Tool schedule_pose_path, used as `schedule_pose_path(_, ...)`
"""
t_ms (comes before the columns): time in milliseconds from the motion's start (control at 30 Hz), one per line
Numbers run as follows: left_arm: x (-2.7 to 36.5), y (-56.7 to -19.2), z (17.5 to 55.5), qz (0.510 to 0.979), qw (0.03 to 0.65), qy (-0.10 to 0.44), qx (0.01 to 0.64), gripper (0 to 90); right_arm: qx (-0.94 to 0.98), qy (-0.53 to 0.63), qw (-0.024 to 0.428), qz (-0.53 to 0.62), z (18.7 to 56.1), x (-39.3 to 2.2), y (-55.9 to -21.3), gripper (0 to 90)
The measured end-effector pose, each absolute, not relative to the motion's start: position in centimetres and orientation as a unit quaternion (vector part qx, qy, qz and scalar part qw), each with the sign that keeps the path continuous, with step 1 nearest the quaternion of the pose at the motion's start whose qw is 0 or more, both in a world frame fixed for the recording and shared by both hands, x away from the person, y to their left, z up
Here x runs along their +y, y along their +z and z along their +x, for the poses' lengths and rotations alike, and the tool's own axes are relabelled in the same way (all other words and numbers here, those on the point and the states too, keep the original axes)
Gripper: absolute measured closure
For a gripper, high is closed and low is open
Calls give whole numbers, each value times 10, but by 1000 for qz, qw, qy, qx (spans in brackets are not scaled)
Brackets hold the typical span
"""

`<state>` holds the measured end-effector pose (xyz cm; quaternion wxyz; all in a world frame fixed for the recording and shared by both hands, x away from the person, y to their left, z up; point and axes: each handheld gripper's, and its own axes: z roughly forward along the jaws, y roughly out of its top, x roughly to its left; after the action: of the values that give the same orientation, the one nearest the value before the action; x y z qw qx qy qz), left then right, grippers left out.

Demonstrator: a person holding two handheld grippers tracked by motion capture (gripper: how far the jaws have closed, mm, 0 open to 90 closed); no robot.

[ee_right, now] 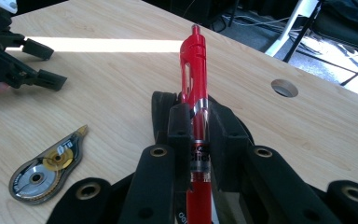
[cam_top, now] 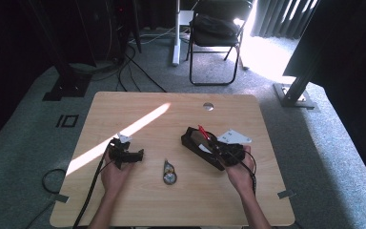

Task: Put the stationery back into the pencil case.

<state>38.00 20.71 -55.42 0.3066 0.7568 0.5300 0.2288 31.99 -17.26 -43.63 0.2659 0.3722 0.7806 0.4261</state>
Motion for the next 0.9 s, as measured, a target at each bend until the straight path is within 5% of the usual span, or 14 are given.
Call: schedule_pose_path(900,207,-554,380,757,307,229,530,89,763,441,265,391,340,-191,-436,798)
